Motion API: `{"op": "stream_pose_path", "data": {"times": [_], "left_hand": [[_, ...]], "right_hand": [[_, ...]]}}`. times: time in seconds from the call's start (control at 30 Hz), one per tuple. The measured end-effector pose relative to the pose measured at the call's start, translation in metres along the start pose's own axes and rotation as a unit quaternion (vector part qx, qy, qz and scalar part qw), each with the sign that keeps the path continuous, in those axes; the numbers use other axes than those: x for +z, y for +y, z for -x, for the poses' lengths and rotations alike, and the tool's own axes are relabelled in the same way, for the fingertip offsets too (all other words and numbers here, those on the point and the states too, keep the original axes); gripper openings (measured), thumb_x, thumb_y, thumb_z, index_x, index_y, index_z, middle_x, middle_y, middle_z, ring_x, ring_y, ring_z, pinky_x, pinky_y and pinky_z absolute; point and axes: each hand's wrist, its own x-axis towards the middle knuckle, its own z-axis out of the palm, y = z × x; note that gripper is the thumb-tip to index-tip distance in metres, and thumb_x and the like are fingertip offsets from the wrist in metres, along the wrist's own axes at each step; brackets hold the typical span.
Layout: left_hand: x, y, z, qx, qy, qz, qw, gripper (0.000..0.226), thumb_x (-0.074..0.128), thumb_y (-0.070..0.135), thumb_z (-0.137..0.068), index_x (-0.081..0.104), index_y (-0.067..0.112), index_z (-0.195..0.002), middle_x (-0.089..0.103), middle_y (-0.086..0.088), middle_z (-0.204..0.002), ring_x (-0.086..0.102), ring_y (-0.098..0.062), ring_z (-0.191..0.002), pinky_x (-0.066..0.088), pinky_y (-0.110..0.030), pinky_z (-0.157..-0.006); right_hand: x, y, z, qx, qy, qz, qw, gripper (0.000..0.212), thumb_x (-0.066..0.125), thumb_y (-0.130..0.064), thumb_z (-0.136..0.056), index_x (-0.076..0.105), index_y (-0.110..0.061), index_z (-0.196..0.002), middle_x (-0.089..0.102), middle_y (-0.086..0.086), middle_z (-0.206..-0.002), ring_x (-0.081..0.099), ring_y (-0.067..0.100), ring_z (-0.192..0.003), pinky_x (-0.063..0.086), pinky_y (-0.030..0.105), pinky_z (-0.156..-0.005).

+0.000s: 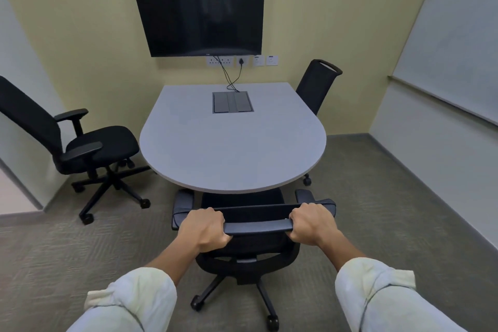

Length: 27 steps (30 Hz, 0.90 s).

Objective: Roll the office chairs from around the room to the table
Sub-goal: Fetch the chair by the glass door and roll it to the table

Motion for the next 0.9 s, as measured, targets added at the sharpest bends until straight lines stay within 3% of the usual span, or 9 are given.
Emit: {"op": "stream_pose_path", "data": {"times": [0.1, 0.27, 0.53, 0.9], "left_hand": [[0.000, -0.017, -0.023, -0.005, 0.001, -0.002, 1.000, 0.042, 0.038, 0.062, -0.064, 0.051, 0.023, -0.055, 0.051, 0.005, -0.052, 0.046, -0.014, -0.044, 0.027, -0.030, -0.044], [-0.011, -0.052, -0.061, -0.006, 0.002, -0.006, 1.000, 0.042, 0.035, 0.062, -0.063, 0.048, 0.023, -0.054, 0.049, 0.006, -0.051, 0.044, -0.013, -0.045, 0.027, -0.031, -0.045], [-0.011, -0.079, -0.082, 0.009, -0.007, -0.024, 1.000, 0.041, 0.041, 0.063, -0.068, 0.046, 0.025, -0.054, 0.046, 0.007, -0.051, 0.041, -0.011, -0.045, 0.025, -0.030, -0.043], [-0.014, -0.105, -0.095, 0.011, -0.005, -0.014, 1.000, 0.042, 0.037, 0.063, -0.067, 0.048, 0.024, -0.055, 0.049, 0.007, -0.054, 0.044, -0.013, -0.047, 0.028, -0.030, -0.046]], "right_hand": [[-0.001, 0.004, -0.032, -0.004, -0.002, -0.002, 1.000, 0.024, 0.049, -0.045, -0.067, 0.062, -0.024, -0.068, 0.050, -0.007, -0.057, 0.052, 0.021, -0.055, 0.040, 0.031, -0.053], [-0.007, 0.005, -0.090, -0.018, -0.005, -0.005, 1.000, 0.021, 0.050, -0.043, -0.068, 0.046, -0.025, -0.058, 0.046, -0.008, -0.057, 0.047, 0.019, -0.054, 0.037, 0.033, -0.053], [-0.007, 0.003, -0.123, -0.023, 0.004, -0.030, 0.999, 0.024, 0.051, -0.041, -0.064, 0.054, -0.019, -0.056, 0.053, -0.005, -0.052, 0.050, 0.017, -0.048, 0.037, 0.029, -0.046], [-0.010, -0.007, -0.147, -0.017, 0.003, -0.027, 0.999, 0.030, 0.052, -0.048, -0.072, 0.052, -0.022, -0.057, 0.055, -0.005, -0.057, 0.053, 0.017, -0.053, 0.046, 0.032, -0.053]]}}
